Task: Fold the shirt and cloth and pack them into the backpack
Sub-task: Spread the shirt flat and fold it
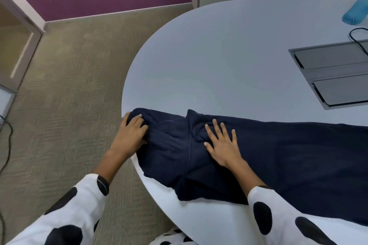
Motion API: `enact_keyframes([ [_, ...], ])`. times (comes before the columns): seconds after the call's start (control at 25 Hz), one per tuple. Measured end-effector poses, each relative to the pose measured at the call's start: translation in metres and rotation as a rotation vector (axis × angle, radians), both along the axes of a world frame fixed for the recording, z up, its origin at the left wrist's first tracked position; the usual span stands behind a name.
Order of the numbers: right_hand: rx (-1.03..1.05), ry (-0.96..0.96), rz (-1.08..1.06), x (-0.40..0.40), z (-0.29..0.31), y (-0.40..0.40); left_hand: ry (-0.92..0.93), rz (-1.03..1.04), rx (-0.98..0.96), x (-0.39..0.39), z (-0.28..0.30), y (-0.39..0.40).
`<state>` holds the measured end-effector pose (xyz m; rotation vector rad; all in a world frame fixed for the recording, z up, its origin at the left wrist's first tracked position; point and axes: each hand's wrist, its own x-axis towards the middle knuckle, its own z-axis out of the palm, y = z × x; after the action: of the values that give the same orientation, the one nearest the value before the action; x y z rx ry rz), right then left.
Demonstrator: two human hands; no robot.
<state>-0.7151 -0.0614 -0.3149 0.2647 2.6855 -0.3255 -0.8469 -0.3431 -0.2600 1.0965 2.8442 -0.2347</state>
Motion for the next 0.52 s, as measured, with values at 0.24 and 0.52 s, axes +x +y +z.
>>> enact_keyframes([
  [0.24, -0.292, -0.003, -0.085, -0.001, 0.043, 0.001, -0.074, 0.283, 0.246, 0.022, 0.053, 0.035],
  [0.52, -0.968, 0.310, -0.174, 0.024, 0.123, -0.012, -0.594, 0.354, 0.715, 0.069, 0.118, 0.128],
])
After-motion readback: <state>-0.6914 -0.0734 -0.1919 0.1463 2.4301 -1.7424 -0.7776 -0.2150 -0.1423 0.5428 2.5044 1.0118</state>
